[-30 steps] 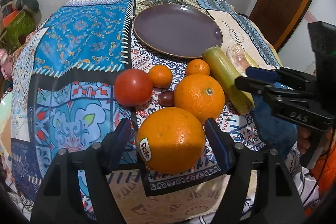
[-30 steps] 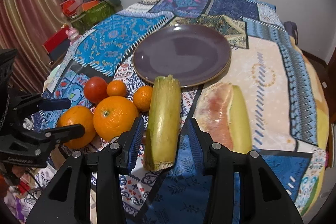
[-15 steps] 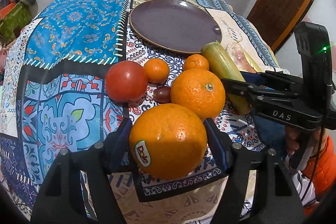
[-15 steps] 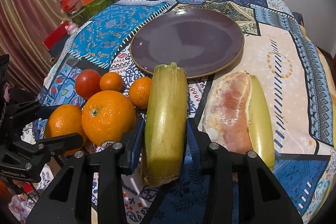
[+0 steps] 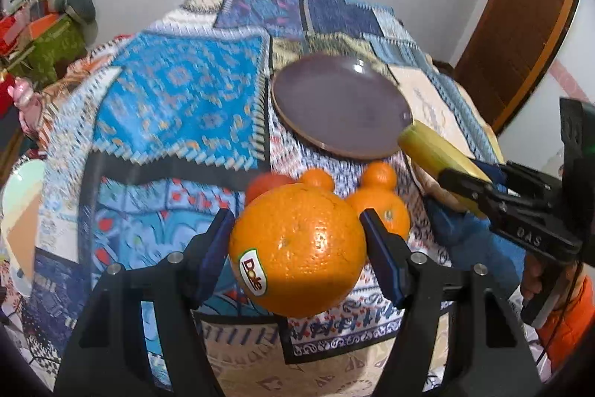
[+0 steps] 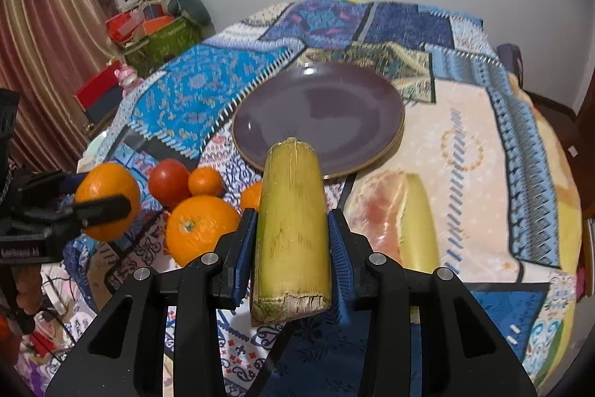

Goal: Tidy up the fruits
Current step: 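Carry the orange with the left tool while the right tool carries the corn onto the plate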

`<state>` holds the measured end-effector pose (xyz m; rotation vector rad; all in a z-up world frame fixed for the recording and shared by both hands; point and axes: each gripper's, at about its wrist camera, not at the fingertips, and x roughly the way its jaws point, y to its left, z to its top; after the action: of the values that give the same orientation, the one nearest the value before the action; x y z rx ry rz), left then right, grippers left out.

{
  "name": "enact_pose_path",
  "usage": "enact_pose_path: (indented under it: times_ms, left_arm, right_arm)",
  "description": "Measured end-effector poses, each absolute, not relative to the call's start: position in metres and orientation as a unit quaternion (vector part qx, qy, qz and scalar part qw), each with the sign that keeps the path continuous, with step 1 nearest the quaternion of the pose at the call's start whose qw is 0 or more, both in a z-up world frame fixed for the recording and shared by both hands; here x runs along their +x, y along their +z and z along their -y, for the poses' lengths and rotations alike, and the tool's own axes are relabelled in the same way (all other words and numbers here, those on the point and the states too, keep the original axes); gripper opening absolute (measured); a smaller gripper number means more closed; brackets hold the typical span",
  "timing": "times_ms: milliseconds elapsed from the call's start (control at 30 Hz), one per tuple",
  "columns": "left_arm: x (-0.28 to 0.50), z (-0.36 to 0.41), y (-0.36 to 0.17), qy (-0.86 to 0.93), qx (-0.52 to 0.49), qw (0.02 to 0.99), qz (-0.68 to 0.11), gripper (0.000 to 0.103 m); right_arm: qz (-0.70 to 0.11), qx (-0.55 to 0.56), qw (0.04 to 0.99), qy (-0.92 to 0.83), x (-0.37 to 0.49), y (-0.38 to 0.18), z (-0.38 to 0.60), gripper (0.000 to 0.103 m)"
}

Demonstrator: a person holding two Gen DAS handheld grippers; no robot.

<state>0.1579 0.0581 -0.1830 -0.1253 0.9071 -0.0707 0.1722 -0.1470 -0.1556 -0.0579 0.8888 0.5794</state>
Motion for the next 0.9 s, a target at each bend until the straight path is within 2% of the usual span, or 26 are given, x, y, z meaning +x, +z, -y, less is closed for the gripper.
enact_pose_path:
  times_ms: [400,900]
  left_arm:
    - [0.171,-0.061,-0.124,-0.02,-0.049,0.93,-0.363,0.069]
    - [0.223,-0.052,-0.103,-0.024,-0.048,0.942,-0.332,0.069]
  right_arm:
    - [-0.371,-0.026,0.889,0.268,0.175,-0.117,0.154,0.035]
    - [-0.329,-0.031,0.911,0.247,0.201,-0.092,0.162,0.035]
